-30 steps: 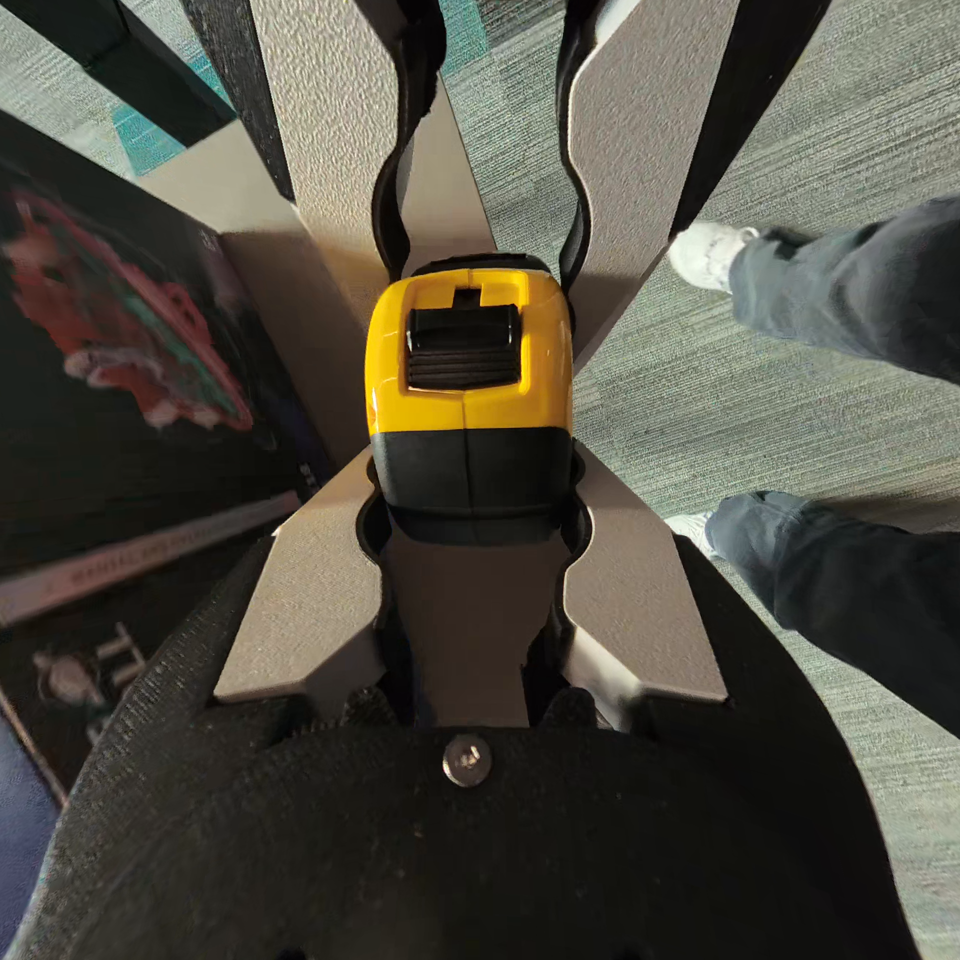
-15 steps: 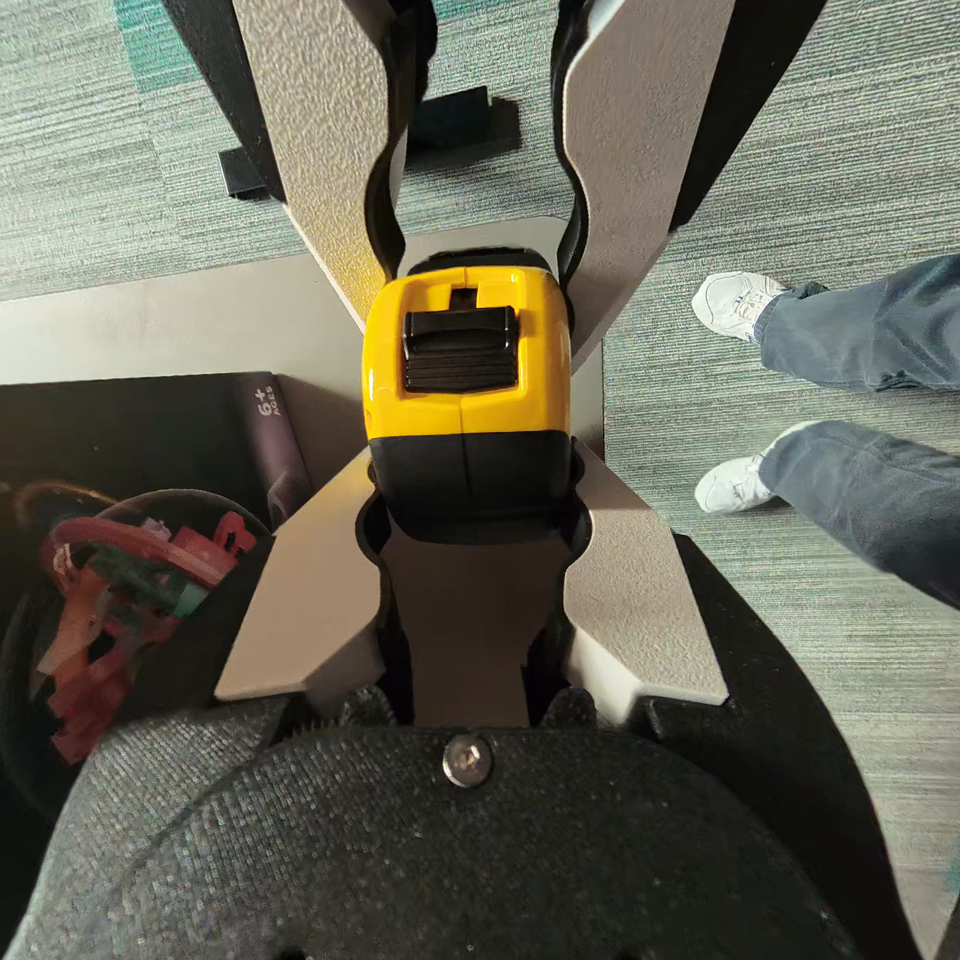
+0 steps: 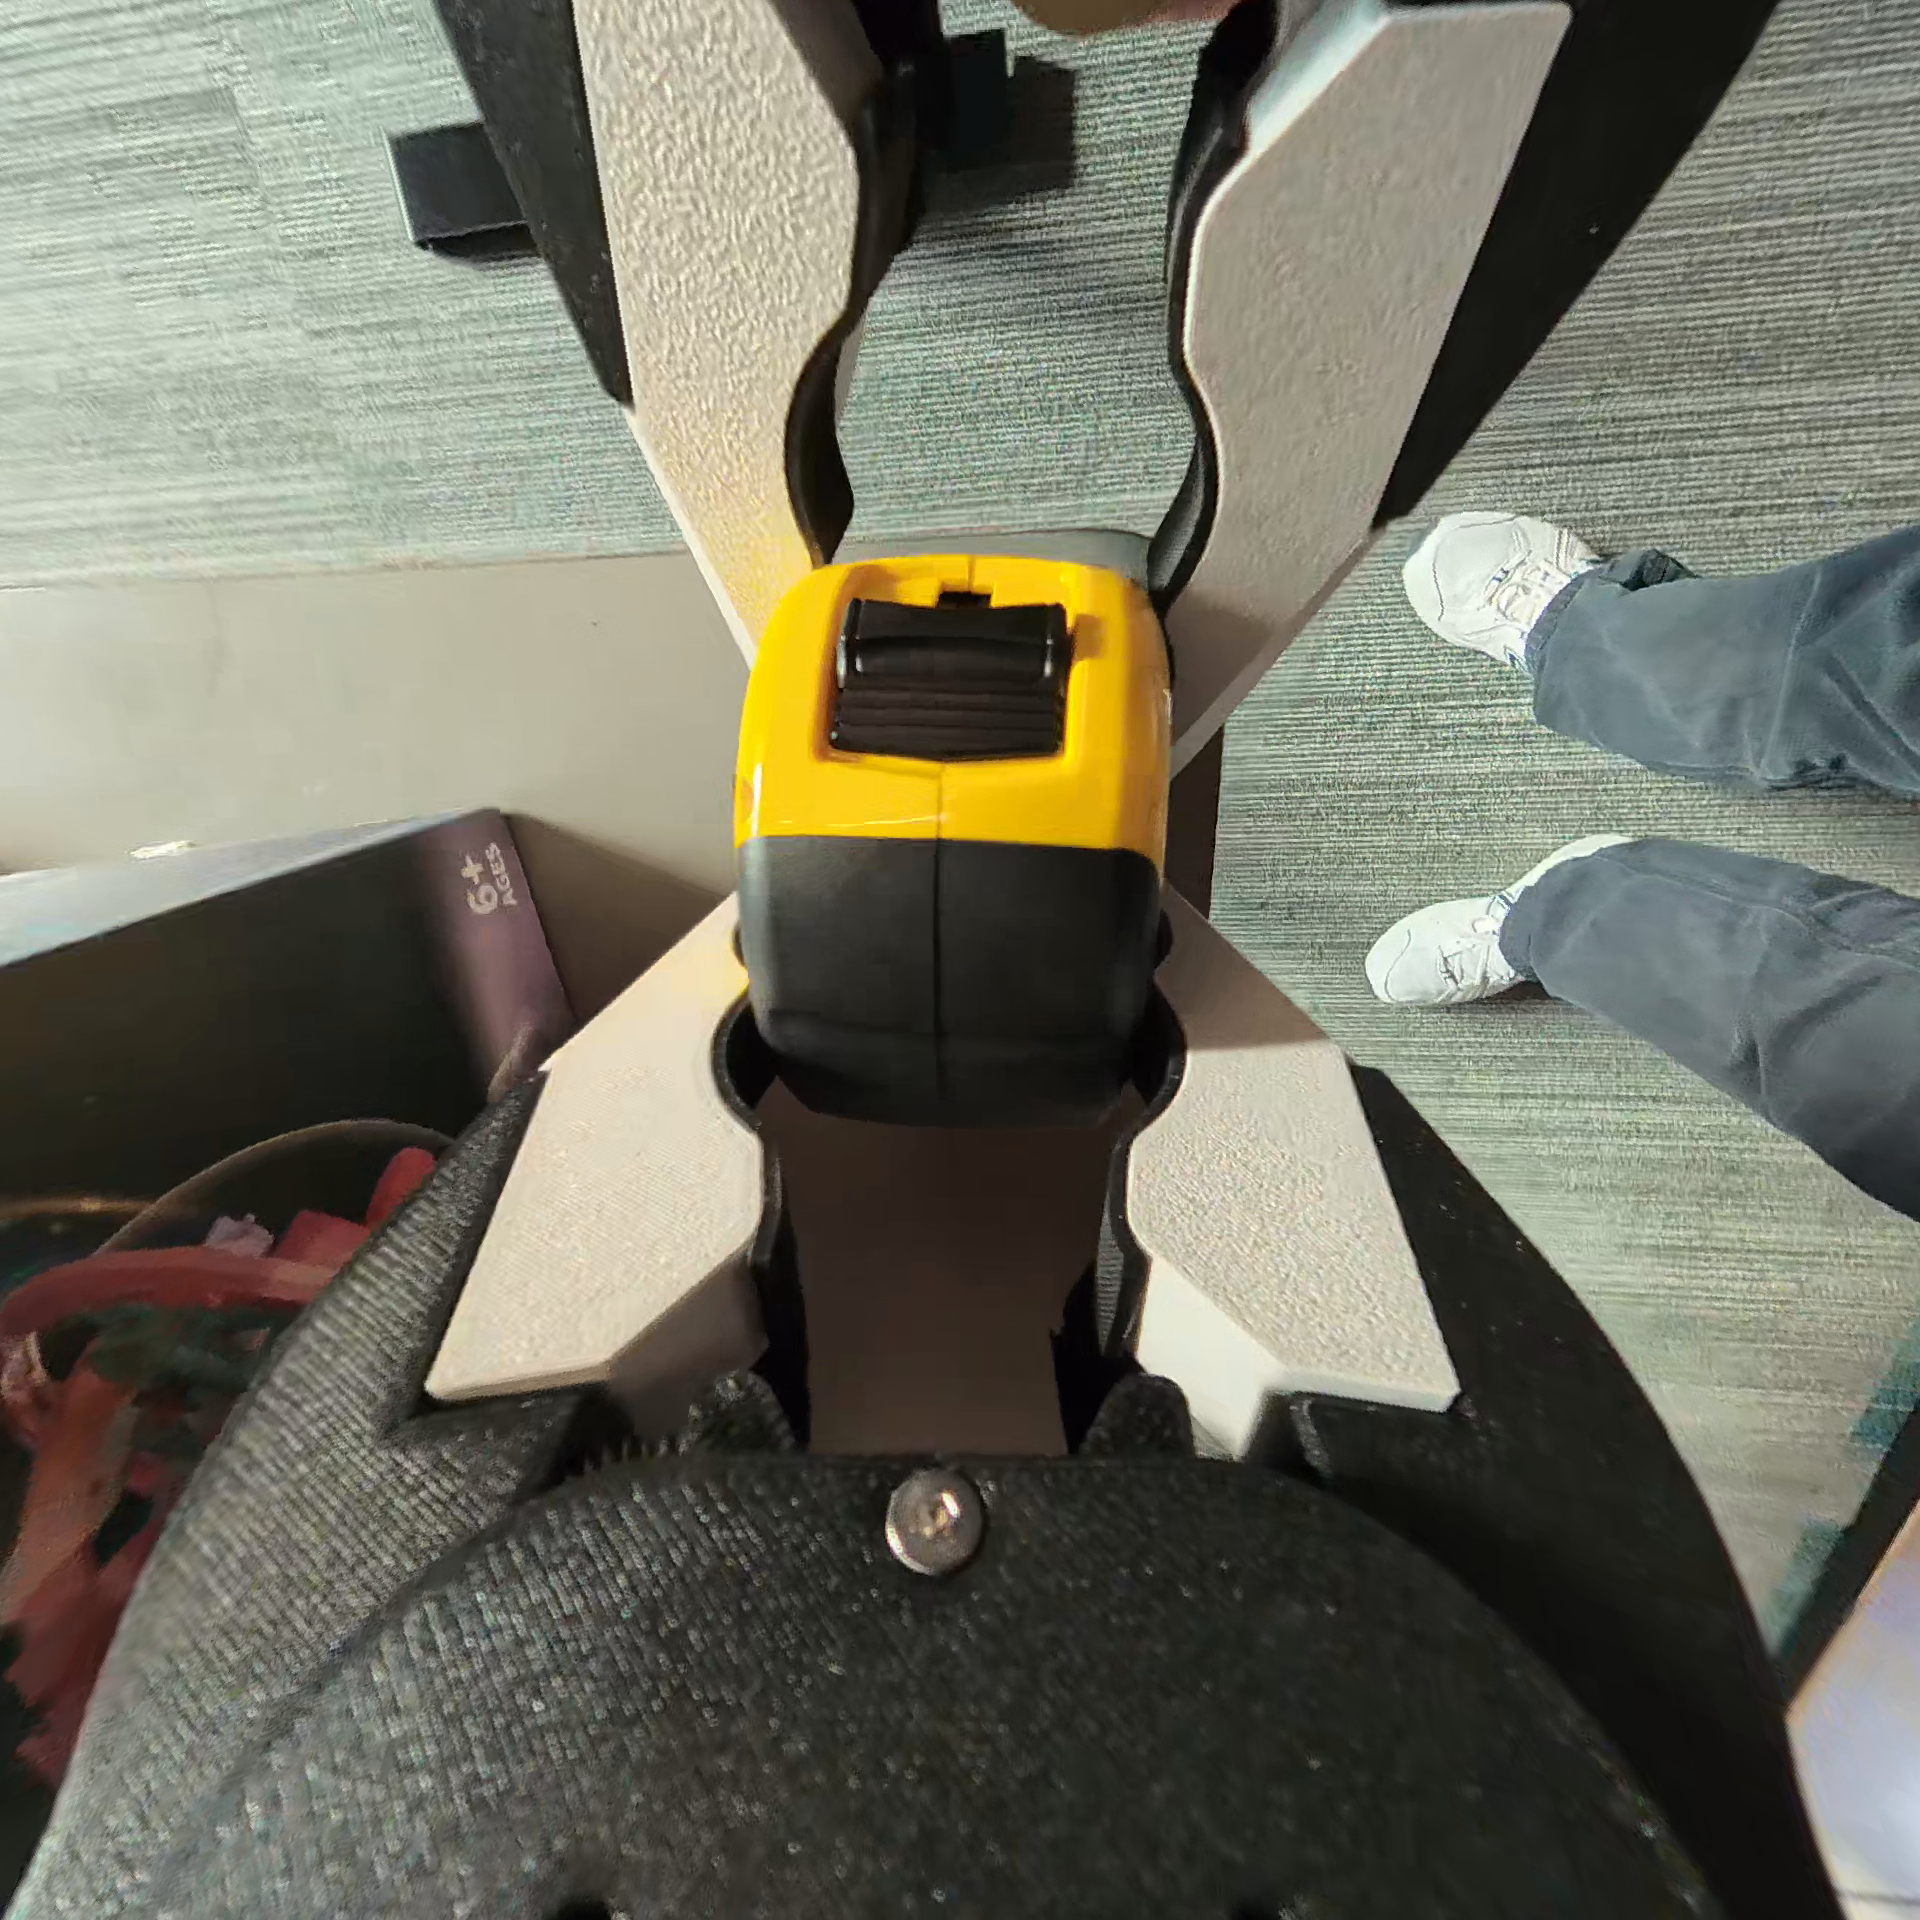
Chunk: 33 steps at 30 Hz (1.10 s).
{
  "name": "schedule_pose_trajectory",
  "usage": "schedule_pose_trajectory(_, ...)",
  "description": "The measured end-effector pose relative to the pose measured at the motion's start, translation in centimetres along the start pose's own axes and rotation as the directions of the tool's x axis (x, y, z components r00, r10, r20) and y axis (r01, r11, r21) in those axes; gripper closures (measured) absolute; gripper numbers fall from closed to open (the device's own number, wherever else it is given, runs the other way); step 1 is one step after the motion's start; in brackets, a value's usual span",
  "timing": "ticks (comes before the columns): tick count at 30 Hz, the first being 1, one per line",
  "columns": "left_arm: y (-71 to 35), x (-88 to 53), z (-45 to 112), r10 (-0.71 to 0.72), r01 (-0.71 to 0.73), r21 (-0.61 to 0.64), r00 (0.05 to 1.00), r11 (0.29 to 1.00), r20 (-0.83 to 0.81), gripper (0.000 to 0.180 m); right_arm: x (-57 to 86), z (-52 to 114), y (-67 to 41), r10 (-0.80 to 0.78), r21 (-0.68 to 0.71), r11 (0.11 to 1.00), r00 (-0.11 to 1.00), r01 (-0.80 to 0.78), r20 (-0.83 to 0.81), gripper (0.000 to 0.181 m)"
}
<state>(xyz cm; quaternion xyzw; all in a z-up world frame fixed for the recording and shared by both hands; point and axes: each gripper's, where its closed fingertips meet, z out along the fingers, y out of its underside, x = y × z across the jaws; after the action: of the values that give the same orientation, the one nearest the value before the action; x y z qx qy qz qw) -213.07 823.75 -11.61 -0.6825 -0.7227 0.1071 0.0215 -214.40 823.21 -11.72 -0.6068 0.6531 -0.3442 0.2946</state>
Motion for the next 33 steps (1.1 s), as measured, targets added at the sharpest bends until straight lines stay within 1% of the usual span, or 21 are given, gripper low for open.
schedule_pose_trajectory(1,-0.3,-0.1,0.2,0.017,-0.017,0.007,1.000,1.000,0.017,0.113,0.0,0.0,0.4,0.001,-0.003,1.000,1.000,-0.001,-0.004,0.124)
schedule_pose_trajectory(3,-0.6,-0.2,0.4,0.035,-0.036,0.013,0.999,0.999,0.030,0.113,-0.2,-0.4,0.6,0.048,0.036,0.998,0.999,-0.047,-0.011,0.125)
schedule_pose_trajectory(6,-0.6,-0.3,0.4,-0.014,0.014,0.048,1.000,0.999,-0.008,0.113,0.2,-2.2,0.1,0.125,0.167,0.979,0.991,-0.114,-0.055,0.130)
schedule_pose_trajectory(8,-0.3,-0.3,0.4,-0.039,0.039,0.053,0.999,0.998,-0.010,0.113,0.2,-3.2,0.1,0.198,0.259,0.949,0.979,-0.180,-0.043,0.134)
schedule_pose_trajectory(9,-0.3,-0.2,0.4,-0.053,0.053,0.065,0.999,0.996,-0.002,0.113,0.3,-3.5,0.4,0.217,0.280,0.940,0.975,-0.196,-0.043,0.134)
schedule_pose_trajectory(12,-0.8,-0.3,0.4,-0.052,0.050,0.086,0.998,0.995,0.026,0.113,0.5,-3.6,1.7,0.247,0.295,0.928,0.969,-0.228,-0.028,0.134)
schedule_pose_trajectory(16,-1.0,-0.2,0.4,-0.062,0.061,0.087,0.998,0.994,0.010,0.114,0.7,-4.3,3.2,0.290,0.341,0.903,0.956,-0.262,-0.032,0.137)
schedule_pose_trajectory(19,-1.1,-0.2,0.3,-0.063,0.062,0.087,0.998,0.994,0.009,0.114,0.5,-4.8,3.6,0.328,0.403,0.868,0.944,-0.292,-0.022,0.144)
schedule_pose_trajectory(23,-1.7,-0.2,0.5,-0.074,0.074,0.087,0.997,0.993,0.003,0.113,0.7,-5.3,4.1,0.379,0.466,0.829,0.923,-0.308,-0.063,0.149)
schedule_pose_trajectory(25,-1.6,-0.2,0.5,-0.071,0.071,0.081,0.997,0.994,0.000,0.113,0.9,-5.3,4.1,0.401,0.485,0.812,0.914,-0.326,-0.057,0.150)
schedule_pose_trajectory(27,-1.6,-0.3,0.5,-0.071,0.070,0.074,0.997,0.995,0.005,0.113,0.5,-5.2,3.9,0.400,0.483,0.806,0.917,-0.342,-0.017,0.150)
schedule_pose_trajectory(29,-1.5,-0.3,0.5,-0.068,0.067,0.052,0.998,0.996,0.008,0.113,0.1,-5.2,3.5,0.373,0.464,0.819,0.928,-0.337,0.015,0.147)
schedule_pose_trajectory(31,-1.4,-0.3,0.5,-0.066,0.066,0.028,0.998,0.997,-0.006,0.113,0.2,-4.9,3.4,0.322,0.413,0.861,0.947,-0.297,0.010,0.148)
schedule_pose_trajectory(32,-1.2,-0.2,0.5,-0.062,0.062,0.002,0.998,0.998,-0.018,0.113,0.4,-4.9,3.2,0.302,0.401,0.873,0.953,-0.279,0.005,0.150)
schedule_pose_trajectory(33,-1.1,-0.2,0.6,-0.057,0.056,-0.022,0.998,0.998,-0.029,0.113,0.7,-5.1,3.1,0.297,0.399,0.874,0.955,-0.278,0.014,0.161)
